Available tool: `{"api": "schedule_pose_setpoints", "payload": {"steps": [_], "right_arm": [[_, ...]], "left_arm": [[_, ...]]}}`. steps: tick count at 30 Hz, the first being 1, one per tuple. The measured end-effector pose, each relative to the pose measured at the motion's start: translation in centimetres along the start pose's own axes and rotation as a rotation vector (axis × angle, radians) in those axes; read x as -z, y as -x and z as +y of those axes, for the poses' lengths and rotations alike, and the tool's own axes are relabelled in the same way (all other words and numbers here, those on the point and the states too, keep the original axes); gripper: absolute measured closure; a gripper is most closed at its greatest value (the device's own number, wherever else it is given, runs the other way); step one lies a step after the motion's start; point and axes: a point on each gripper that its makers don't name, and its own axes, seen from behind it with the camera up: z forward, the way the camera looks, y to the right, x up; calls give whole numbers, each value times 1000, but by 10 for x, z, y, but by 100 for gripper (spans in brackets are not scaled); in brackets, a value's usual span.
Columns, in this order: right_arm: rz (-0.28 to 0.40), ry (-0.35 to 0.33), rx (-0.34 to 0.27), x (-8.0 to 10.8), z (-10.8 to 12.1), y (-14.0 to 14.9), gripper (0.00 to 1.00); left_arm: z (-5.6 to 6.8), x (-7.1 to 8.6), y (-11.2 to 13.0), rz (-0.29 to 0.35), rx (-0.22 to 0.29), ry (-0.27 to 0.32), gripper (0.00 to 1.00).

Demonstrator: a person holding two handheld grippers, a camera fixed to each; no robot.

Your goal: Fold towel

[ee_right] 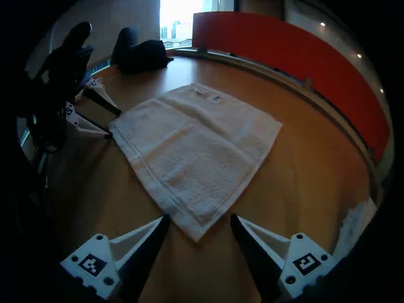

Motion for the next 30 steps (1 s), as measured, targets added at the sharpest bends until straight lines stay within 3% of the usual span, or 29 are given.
{"api": "schedule_pose_setpoints", "payload": {"steps": [13, 17, 21, 24, 27, 30], "right_arm": [[3, -26, -22, -2, -6, 1, 31], [0, -29, -21, -2, -6, 1, 42], [-2, -27, -32, -2, -3, 1, 58], [-2, -28, -39, -2, -3, 1, 69], [-3, -40, -39, -2, -6, 1, 73], [-6, -61, -39, -2, -13, 2, 78]], "left_arm": [[2, 0, 1, -8, 3, -3, 13], [4, 1, 2, -18, 0, -1, 24], [6, 1, 1, -22, -1, -1, 39], [7, 1, 1, -24, 1, -3, 53], [8, 1, 1, -27, 5, -5, 71], [7, 0, 0, -30, 9, -9, 80]]}}
